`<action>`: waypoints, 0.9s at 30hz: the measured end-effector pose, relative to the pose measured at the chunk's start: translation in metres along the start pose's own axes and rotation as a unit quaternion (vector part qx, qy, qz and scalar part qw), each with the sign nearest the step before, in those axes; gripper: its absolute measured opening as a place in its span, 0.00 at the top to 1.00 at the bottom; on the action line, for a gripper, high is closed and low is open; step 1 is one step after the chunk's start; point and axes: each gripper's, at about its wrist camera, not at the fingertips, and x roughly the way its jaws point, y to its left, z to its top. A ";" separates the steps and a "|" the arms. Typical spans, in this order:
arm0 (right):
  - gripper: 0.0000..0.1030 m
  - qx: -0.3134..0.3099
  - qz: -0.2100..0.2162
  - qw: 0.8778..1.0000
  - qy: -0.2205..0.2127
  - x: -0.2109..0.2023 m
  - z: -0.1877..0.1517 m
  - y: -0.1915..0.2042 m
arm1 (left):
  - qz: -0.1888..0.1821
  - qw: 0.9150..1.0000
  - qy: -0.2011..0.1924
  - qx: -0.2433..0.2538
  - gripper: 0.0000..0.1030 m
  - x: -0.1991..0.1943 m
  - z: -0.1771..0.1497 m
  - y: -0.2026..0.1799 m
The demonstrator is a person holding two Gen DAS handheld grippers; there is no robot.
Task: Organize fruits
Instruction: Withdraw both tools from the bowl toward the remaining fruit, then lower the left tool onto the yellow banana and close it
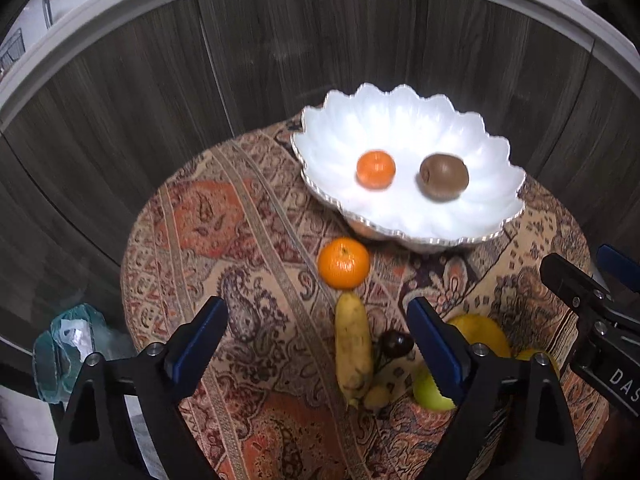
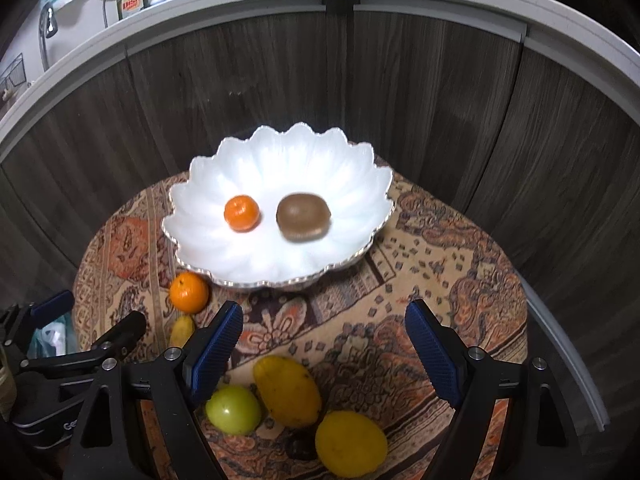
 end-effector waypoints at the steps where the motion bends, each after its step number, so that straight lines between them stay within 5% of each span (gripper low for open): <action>1: 0.18 -0.001 0.001 1.000 0.002 0.001 -0.003 0.001 | -0.001 1.000 0.004 -0.001 0.13 0.002 -0.002 0.000; 27: 0.19 -0.008 -0.003 0.998 0.055 0.040 -0.035 0.006 | -0.028 0.995 0.091 0.009 0.34 0.066 -0.037 -0.007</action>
